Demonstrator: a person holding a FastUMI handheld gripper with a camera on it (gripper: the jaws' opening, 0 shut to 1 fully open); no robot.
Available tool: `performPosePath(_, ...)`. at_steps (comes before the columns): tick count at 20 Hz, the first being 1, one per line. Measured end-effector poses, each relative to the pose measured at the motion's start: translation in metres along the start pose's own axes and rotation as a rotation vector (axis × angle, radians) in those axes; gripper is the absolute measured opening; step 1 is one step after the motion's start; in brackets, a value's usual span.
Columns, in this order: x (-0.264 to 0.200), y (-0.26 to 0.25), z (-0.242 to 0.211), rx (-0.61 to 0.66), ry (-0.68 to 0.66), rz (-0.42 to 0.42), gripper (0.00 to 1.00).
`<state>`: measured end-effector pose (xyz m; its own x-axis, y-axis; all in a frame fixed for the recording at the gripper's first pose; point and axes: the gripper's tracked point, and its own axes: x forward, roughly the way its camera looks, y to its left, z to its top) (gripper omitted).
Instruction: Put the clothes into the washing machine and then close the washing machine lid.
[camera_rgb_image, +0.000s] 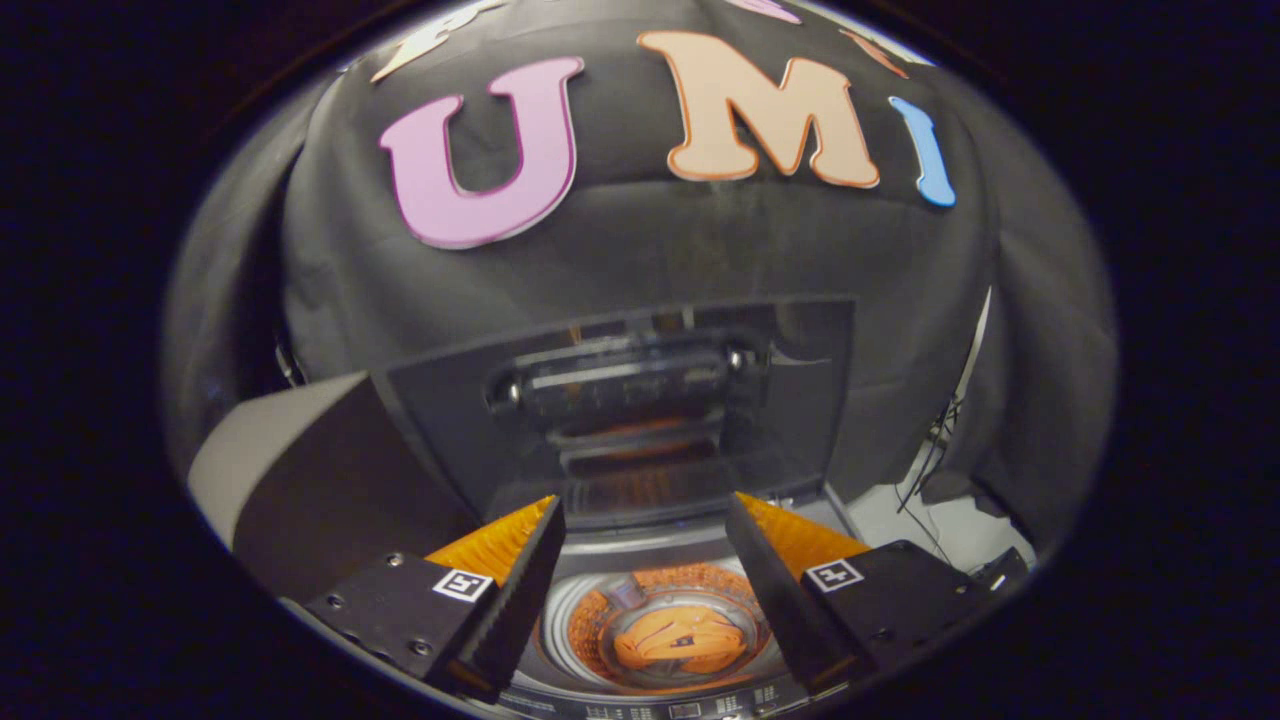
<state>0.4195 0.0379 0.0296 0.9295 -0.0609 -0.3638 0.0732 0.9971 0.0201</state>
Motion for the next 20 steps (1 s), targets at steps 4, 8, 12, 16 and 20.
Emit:
performPosePath(4,-0.013,0.01,0.058,0.033,-0.102,0.004,0.98)
performPosePath(8,-0.014,0.029,0.103,-0.017,-0.189,0.015,0.97)
performPosePath(12,-0.005,0.033,0.144,-0.099,-0.325,-0.037,0.97)
performPosePath(16,0.02,0.038,0.164,-0.169,-0.431,-0.062,0.97)
performPosePath(20,0.062,0.033,0.151,-0.164,-0.405,-0.065,0.96)
